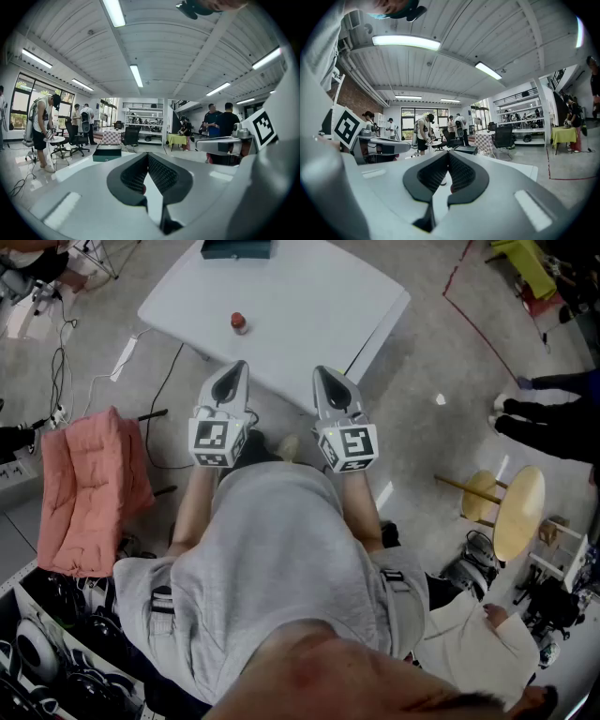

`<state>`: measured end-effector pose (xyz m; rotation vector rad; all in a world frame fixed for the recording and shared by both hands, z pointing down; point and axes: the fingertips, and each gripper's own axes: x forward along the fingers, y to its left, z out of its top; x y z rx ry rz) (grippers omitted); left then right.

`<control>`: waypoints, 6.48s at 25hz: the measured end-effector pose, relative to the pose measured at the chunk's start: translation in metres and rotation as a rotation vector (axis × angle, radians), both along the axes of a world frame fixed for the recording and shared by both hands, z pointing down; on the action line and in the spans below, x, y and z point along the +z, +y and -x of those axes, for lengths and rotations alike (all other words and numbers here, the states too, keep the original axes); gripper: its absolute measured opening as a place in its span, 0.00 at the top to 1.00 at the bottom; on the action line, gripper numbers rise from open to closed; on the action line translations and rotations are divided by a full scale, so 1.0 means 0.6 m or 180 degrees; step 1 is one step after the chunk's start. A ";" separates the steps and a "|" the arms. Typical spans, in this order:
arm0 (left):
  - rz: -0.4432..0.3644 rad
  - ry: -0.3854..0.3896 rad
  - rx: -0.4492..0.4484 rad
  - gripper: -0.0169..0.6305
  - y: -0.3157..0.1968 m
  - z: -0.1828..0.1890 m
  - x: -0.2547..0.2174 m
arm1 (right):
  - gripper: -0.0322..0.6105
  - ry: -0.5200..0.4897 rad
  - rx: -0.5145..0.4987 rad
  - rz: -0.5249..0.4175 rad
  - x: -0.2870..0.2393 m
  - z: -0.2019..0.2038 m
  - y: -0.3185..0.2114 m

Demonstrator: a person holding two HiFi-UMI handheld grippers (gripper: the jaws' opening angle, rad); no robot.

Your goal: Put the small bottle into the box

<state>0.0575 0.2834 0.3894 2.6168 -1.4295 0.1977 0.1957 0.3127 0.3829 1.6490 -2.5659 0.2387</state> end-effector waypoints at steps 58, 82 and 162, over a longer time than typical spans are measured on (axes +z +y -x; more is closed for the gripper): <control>0.0787 -0.0371 0.0320 0.95 -0.283 0.086 0.247 | 0.95 -0.0148 0.0092 0.1149 0.243 0.133 -0.282; 0.1103 -0.0654 0.0467 0.72 -0.341 0.030 0.336 | 0.95 -0.0194 0.0359 0.1278 0.286 0.067 -0.325; 0.0125 -0.0280 0.0140 0.76 -0.593 0.291 0.031 | 0.95 0.0049 0.0260 0.0366 0.068 0.310 -0.592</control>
